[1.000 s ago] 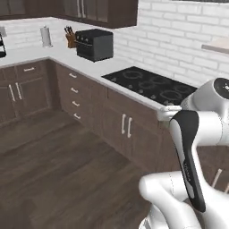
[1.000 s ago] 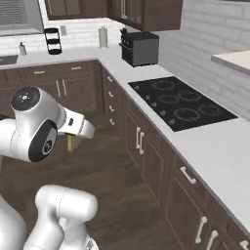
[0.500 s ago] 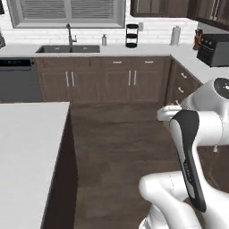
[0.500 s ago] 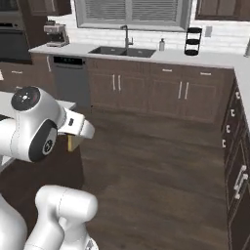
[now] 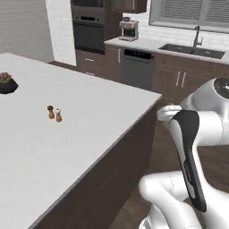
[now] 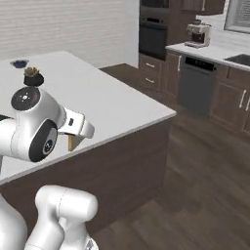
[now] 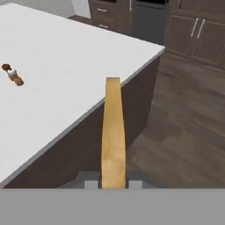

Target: Start the toaster. Once the lever pops up, take the bread to the plate on the dining counter.

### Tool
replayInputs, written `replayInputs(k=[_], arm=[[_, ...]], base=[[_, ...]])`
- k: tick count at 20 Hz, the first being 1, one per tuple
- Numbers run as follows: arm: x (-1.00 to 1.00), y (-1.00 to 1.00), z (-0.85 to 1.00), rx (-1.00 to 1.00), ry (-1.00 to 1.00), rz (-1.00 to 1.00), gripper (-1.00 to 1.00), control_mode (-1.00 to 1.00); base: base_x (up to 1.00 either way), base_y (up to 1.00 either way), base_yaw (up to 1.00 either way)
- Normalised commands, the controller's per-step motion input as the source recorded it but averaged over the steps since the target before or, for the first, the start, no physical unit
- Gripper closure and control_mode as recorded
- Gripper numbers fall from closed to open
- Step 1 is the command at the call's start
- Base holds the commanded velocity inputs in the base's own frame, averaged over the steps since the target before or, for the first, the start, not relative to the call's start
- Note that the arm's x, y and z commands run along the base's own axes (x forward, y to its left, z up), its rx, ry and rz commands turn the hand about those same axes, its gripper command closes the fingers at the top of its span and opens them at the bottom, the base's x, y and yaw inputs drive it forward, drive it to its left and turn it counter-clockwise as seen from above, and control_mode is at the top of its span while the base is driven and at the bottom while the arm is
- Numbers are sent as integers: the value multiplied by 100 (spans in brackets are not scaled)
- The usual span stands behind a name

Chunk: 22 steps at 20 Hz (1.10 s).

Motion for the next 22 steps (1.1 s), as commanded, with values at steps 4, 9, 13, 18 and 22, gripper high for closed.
replayInputs(k=[4,9,13,18,22], arm=[[0,0,0,0,0,0,100,100],[0,0,0,0,0,0,100,100],[0,0,0,0,0,0,100,100],[0,0,0,0,0,0,100,100],[0,0,0,0,0,0,100,100]], base=[[4,0,96],[14,5,88],[13,76,52],[17,100,20],[22,100,7]])
